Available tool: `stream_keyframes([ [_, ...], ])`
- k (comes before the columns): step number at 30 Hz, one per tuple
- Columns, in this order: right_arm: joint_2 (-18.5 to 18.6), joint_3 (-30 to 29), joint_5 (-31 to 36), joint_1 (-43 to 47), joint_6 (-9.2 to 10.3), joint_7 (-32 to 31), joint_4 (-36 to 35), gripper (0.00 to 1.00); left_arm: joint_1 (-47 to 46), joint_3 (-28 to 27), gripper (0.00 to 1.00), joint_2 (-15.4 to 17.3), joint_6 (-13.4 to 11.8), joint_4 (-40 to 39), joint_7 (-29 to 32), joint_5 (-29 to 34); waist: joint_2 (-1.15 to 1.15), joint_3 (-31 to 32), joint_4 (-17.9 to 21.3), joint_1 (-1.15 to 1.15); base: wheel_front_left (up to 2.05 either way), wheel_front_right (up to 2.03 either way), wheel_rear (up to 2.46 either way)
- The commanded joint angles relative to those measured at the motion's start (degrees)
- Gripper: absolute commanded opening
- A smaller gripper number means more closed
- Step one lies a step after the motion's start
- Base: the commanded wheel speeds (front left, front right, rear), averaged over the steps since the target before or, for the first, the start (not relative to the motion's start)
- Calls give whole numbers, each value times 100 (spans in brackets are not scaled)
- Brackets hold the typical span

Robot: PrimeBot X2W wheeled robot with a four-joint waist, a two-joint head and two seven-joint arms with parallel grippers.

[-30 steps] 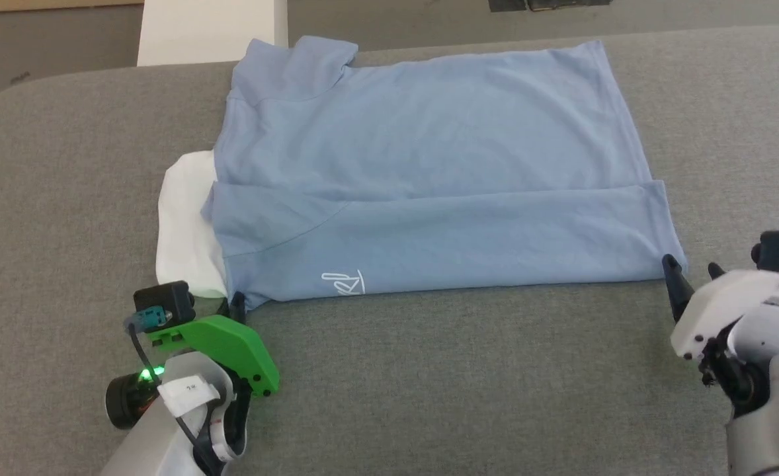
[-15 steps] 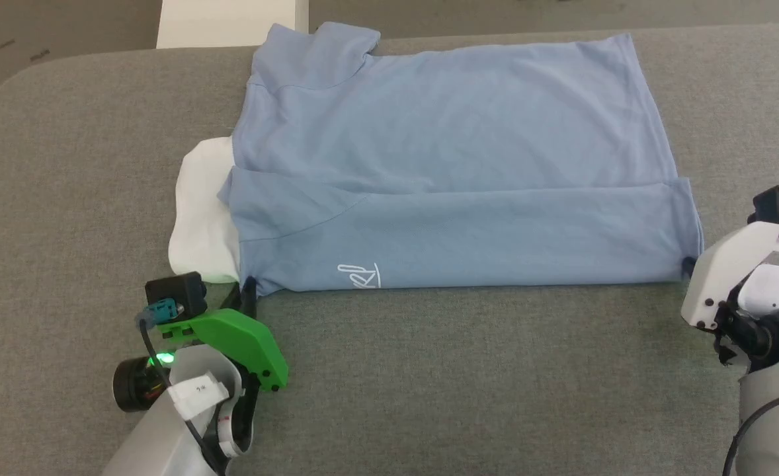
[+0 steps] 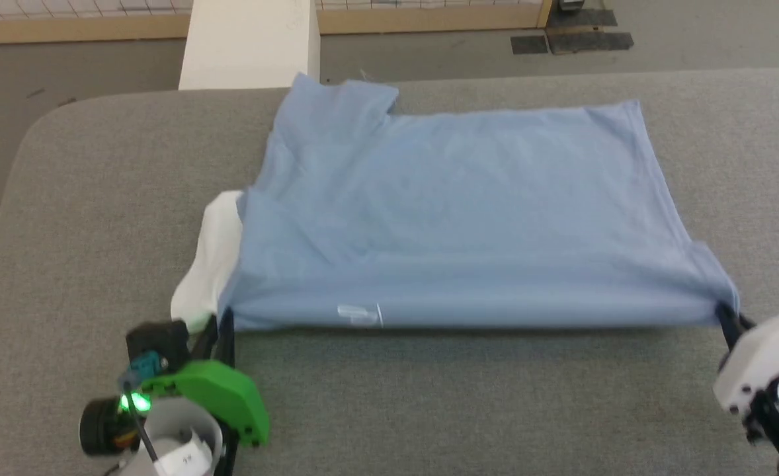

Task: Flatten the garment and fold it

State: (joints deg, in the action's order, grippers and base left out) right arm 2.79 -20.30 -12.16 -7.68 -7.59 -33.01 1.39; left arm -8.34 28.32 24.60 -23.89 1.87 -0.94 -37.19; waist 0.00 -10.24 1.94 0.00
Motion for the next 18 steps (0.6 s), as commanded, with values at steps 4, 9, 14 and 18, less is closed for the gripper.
stream_keyframes([
  [4,10,-175,-144,607,10,-361,-207,0,513,179,0,226,-108,-276,496,-79,0,48,-13,0,0,0,0],
  [9,10,-254,-1,909,10,-386,48,0,824,446,0,273,-43,-206,1000,-271,0,-29,6,0,0,0,0],
  [14,10,-232,129,849,10,-244,609,0,807,512,0,209,80,97,1037,-358,0,-87,21,0,0,0,0],
  [18,9,-199,59,760,10,50,845,41,784,458,79,97,153,189,972,-494,0,-60,8,0,0,0,0],
])
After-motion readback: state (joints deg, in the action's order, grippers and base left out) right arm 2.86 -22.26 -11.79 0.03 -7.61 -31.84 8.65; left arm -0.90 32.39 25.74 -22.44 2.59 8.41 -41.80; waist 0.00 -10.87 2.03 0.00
